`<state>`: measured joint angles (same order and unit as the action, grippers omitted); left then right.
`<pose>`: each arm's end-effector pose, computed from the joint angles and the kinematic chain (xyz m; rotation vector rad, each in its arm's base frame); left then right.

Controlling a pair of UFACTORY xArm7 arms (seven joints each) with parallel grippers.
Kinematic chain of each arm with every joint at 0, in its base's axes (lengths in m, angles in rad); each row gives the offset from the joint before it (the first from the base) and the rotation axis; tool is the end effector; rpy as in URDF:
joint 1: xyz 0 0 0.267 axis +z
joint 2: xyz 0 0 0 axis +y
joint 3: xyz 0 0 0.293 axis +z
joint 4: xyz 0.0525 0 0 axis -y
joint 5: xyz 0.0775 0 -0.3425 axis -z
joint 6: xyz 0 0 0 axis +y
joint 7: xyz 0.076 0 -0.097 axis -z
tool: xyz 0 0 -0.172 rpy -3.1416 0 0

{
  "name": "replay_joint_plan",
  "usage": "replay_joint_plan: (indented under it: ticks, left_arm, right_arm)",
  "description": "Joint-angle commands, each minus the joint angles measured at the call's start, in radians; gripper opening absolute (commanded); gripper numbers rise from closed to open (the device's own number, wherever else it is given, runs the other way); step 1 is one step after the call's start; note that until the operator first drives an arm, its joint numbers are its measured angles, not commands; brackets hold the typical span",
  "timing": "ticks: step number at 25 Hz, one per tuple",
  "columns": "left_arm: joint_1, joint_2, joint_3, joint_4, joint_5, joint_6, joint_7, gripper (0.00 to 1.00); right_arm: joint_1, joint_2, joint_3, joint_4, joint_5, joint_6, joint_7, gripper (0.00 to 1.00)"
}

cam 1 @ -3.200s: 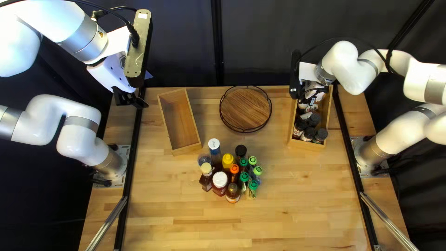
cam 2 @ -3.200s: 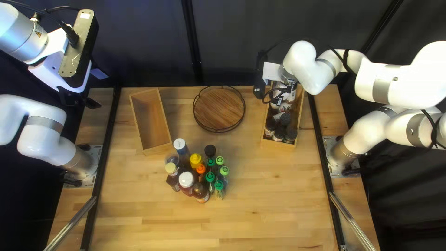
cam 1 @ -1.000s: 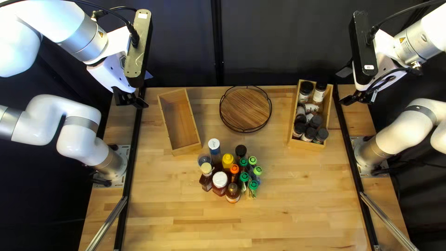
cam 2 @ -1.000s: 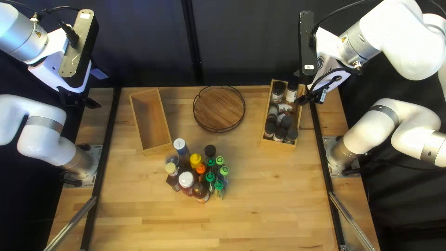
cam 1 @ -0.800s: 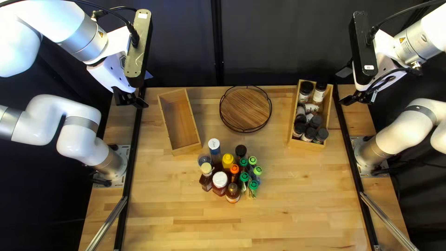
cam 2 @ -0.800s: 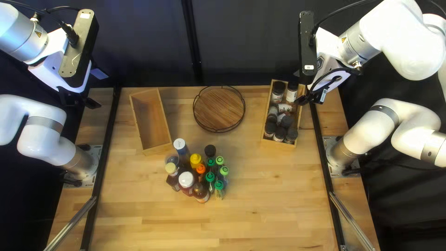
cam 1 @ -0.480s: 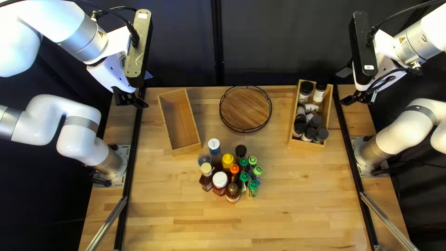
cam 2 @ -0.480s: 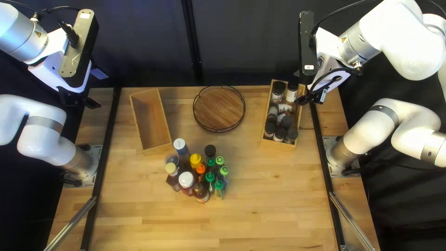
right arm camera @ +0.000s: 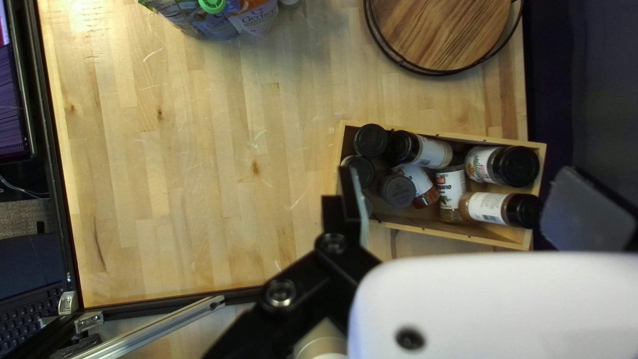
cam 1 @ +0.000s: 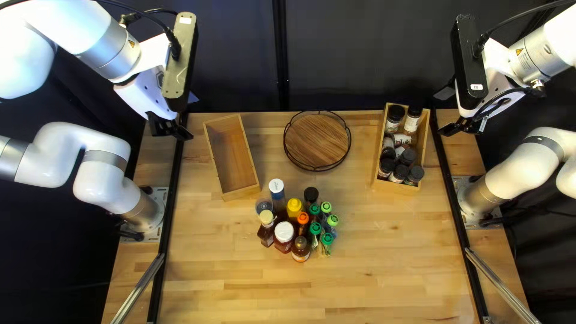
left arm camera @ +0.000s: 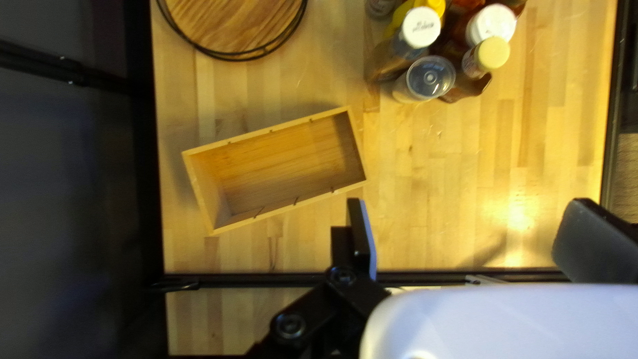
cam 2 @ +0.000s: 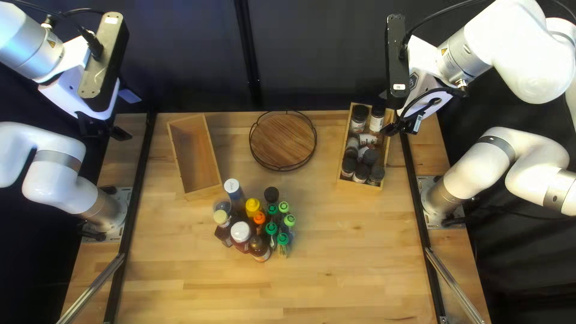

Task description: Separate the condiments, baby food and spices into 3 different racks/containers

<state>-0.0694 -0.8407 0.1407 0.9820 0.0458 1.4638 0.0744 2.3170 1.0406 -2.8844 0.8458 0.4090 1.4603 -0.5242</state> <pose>0.2947 0.0367 0.4334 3.0525 -0.0422 0.5488 0.2826 -0.0535 0.4166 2.9979 -0.1253 0.6633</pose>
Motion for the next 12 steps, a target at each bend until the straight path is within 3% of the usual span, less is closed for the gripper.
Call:
replay_joint_plan:
  ticks: [1, 6, 12]
  left_arm:
    - [-0.031, 0.066, 0.02, -0.011, -0.042, -0.041, 0.02, 1.0]
    - [-0.092, 0.255, 0.046, 0.034, -0.109, -0.076, 0.076, 1.0]
    - [-0.127, 0.474, 0.016, 0.111, -0.126, -0.113, 0.066, 1.0]
  right_arm:
    - [0.0, 0.0, 0.0, 0.0, 0.0, 0.0, 0.0, 1.0]
    - [0.0, 0.0, 0.0, 0.0, 0.0, 0.0, 0.0, 1.0]
    - [0.0, 0.0, 0.0, 0.0, 0.0, 0.0, 0.0, 1.0]
